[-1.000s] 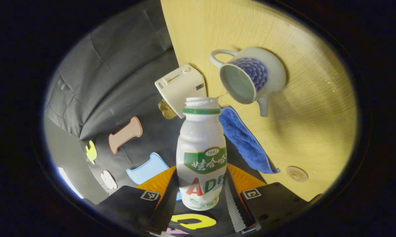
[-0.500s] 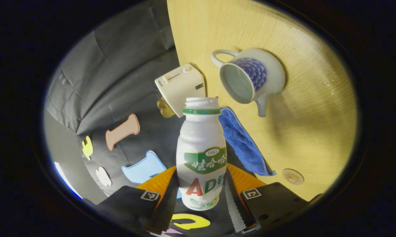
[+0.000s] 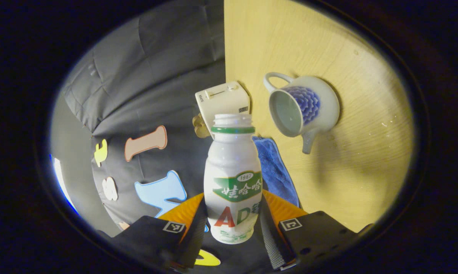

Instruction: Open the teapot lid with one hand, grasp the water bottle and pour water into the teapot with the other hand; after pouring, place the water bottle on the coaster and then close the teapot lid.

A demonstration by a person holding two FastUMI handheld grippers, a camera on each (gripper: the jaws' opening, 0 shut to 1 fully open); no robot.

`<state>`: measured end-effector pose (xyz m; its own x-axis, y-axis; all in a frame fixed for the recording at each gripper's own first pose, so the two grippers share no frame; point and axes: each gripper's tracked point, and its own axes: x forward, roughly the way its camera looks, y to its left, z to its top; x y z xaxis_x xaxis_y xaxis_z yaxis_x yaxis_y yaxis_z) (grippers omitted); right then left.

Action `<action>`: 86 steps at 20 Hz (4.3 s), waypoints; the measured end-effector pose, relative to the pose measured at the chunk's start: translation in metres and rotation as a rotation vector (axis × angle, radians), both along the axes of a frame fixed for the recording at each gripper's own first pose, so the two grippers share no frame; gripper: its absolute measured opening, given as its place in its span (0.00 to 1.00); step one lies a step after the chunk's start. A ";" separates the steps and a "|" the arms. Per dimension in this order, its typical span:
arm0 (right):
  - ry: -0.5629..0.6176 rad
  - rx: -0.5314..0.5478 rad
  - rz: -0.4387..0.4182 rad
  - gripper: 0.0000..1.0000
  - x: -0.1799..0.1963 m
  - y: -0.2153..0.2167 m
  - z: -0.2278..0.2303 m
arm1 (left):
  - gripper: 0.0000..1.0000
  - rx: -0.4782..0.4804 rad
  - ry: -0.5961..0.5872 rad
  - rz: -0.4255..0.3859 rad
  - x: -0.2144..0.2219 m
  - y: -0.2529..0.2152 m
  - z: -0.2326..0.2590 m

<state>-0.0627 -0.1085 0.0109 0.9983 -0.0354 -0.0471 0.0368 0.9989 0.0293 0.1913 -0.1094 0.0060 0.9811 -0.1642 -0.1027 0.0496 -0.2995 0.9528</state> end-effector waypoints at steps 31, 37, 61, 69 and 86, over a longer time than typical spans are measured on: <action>0.004 -0.090 0.104 0.07 0.146 0.062 0.033 | 0.75 -1.449 0.046 0.040 -0.052 0.130 0.016; 0.007 -0.130 0.090 0.07 0.188 0.071 0.030 | 0.70 -1.588 0.087 0.027 -0.064 0.149 0.025; 0.082 -0.074 0.101 0.07 0.221 0.068 -0.013 | 0.70 -1.849 0.180 0.130 -0.056 0.197 0.024; -0.007 -0.051 0.099 0.24 0.198 0.071 0.010 | 0.76 -1.873 0.142 0.178 -0.052 0.211 0.016; -0.113 -0.143 0.252 0.73 0.166 0.138 0.030 | 0.76 -1.883 0.189 0.290 0.029 0.249 -0.011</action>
<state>0.1034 0.0292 0.0408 0.9750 0.2159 0.0526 -0.2082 0.9704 -0.1225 0.2205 0.1391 -0.0047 0.9938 -0.0313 -0.1068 0.0277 0.9990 -0.0349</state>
